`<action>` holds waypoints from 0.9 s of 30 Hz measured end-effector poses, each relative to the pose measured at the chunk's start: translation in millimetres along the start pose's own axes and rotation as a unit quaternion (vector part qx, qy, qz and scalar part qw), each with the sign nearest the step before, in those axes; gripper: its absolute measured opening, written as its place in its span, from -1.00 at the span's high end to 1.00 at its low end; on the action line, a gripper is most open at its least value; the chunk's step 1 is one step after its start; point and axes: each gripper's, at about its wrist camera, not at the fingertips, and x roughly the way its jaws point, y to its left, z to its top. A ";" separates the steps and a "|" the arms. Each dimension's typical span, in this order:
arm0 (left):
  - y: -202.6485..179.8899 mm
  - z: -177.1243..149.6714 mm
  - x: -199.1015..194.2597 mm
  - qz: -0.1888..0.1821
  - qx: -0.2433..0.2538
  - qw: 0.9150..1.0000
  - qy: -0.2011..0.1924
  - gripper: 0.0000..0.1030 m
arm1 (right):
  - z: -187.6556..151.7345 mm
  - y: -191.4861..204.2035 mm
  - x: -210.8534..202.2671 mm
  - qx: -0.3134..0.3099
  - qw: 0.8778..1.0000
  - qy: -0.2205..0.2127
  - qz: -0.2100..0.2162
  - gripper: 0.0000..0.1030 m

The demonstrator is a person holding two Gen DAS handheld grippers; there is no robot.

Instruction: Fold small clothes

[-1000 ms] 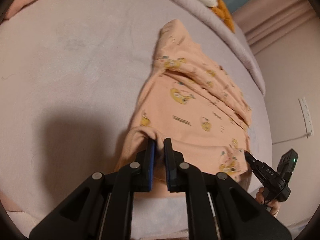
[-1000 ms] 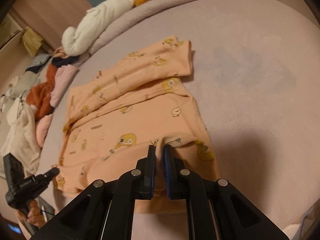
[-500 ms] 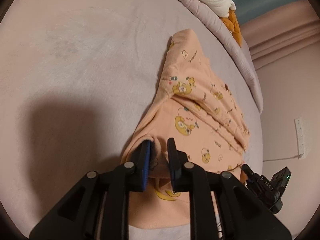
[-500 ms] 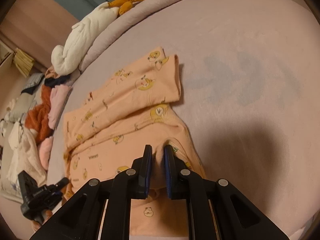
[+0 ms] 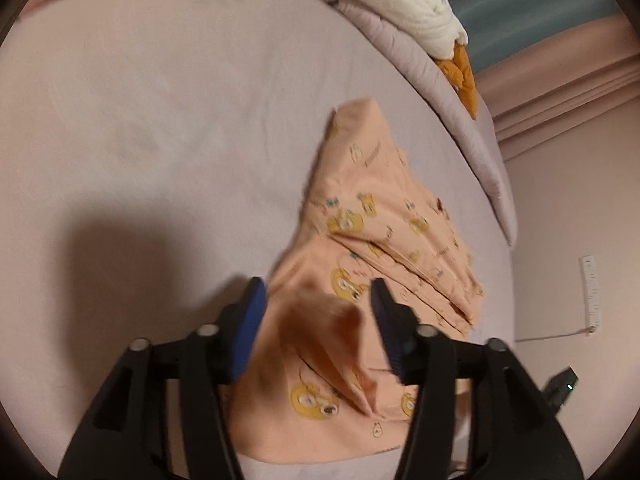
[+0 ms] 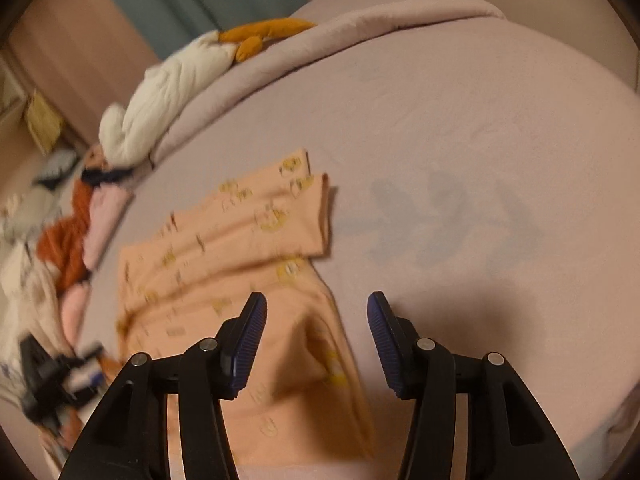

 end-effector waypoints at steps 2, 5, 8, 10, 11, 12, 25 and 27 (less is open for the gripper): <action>-2.3 -0.3 -9.9 0.019 0.019 1.000 -0.013 -0.19 | -7.4 2.9 -3.1 -0.028 0.999 0.011 -0.012 -0.02; -7.2 -7.8 -20.2 0.030 0.053 0.998 -0.014 -0.16 | -22.2 9.5 -6.0 -0.062 0.998 0.027 -0.009 0.26; -8.2 -18.8 -24.5 0.038 0.075 0.996 -0.004 -0.15 | -36.7 19.3 -0.2 -0.086 0.994 0.063 0.005 0.28; -5.2 -24.5 -26.7 0.049 0.077 0.996 -0.003 -0.05 | -46.6 28.0 6.7 -0.108 0.991 0.084 0.008 0.28; -3.3 -25.3 -27.0 0.054 0.078 0.995 -0.004 -0.02 | -48.3 31.8 9.6 -0.116 0.989 0.089 0.009 0.28; -1.1 -26.5 -27.6 0.060 0.081 0.995 -0.004 0.03 | -50.5 35.6 13.9 -0.126 0.988 0.094 0.008 0.28; 3.6 -36.7 -34.5 0.069 0.089 0.994 0.012 0.37 | 0.0 59.8 63.4 -0.121 0.991 0.060 -0.006 0.28; -0.6 -41.5 -31.7 0.064 0.098 0.993 0.020 0.37 | 4.8 60.8 64.7 -0.113 0.992 0.055 -0.004 0.28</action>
